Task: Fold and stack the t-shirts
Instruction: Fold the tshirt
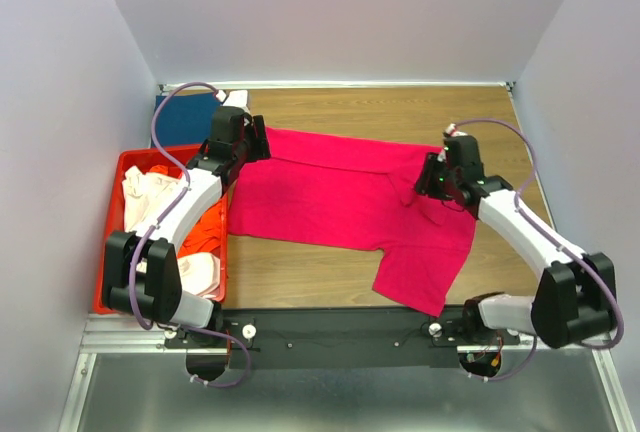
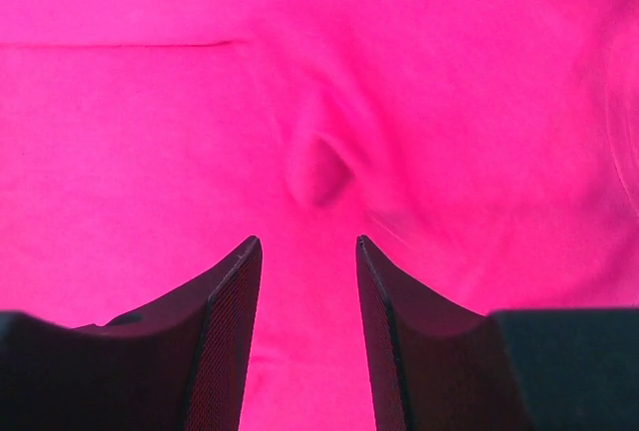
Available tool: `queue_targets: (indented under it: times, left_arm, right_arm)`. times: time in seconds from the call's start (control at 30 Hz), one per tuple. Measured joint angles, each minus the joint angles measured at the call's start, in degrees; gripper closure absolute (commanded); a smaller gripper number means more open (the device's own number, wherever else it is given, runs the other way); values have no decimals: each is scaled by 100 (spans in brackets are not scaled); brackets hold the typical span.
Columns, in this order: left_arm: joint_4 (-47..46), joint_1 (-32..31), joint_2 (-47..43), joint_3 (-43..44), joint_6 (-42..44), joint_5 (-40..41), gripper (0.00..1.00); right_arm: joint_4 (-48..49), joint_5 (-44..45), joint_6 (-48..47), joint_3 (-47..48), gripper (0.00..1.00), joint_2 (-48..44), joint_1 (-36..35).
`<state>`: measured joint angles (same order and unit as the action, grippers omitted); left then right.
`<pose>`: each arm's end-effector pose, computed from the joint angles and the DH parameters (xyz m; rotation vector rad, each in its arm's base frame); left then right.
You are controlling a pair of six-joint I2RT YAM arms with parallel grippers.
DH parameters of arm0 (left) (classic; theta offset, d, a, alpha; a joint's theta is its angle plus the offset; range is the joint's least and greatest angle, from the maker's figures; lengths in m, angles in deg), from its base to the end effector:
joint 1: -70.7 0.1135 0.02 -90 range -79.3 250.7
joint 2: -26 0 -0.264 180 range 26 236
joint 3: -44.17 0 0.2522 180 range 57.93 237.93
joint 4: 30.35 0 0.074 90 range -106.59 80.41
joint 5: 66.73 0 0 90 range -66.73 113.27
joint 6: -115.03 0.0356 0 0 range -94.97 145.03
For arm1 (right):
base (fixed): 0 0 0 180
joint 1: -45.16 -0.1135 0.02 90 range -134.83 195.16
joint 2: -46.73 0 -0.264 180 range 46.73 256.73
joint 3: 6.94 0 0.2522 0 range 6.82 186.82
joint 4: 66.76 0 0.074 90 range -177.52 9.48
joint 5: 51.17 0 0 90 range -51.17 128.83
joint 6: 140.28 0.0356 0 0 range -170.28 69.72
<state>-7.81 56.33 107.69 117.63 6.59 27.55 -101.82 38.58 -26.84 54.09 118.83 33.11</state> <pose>0.3160 -0.0782 0.2826 -0.1201 2.1139 -0.2639 0.2565 0.0549 0.2373 0.2357 2.3852 0.2992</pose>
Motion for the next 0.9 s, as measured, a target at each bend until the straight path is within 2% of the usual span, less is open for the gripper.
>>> queue_targets:
  times: [0.13,0.3,0.67,0.83,0.87,0.9]
  left_arm:
    - [37,0,0,9,2,0,32]
    - [48,-2,2,35,4,2,32]
    - [66,-2,9,61,28,4,32]
    - [72,-2,13,61,31,4,32]
    - [72,-2,17,61,31,4,32]
    - [72,-2,24,61,31,4,32]
  right_arm:
    - [2,603,-411,376,57,546,-719]
    - [-20,1049,-883,643,62,1327,-1220]
    - [-24,1228,-1412,1069,63,2481,-1373]
    - [-20,1268,-1447,1069,64,2675,-1377]
    - [-20,1279,-1449,1069,65,2675,-1377]
    - [-15,1285,-1449,1069,71,2680,-1377]
